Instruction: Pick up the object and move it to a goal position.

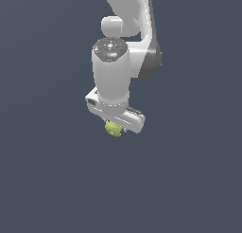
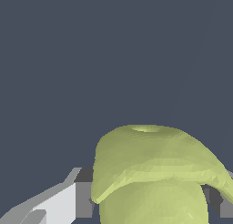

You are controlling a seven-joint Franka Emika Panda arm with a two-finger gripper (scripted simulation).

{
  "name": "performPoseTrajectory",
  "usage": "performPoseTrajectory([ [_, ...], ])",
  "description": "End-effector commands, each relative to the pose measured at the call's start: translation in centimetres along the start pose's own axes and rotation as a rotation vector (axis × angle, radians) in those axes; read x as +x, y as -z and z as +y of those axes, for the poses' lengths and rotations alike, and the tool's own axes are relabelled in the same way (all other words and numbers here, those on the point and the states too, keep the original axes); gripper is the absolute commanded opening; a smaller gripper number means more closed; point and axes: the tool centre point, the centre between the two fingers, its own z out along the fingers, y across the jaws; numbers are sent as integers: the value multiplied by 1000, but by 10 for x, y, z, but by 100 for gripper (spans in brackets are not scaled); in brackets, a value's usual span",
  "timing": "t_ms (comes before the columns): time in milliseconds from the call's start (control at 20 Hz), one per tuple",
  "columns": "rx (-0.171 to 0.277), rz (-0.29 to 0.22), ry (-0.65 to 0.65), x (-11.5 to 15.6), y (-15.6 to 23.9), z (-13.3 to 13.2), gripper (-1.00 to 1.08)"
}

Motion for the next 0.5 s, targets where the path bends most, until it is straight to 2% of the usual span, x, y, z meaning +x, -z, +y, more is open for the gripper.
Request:
performPoseTrajectory([
  [0, -1, -2, 1, 6, 16, 8, -100],
  [450, -1, -1, 1, 15, 39, 20, -100],
])
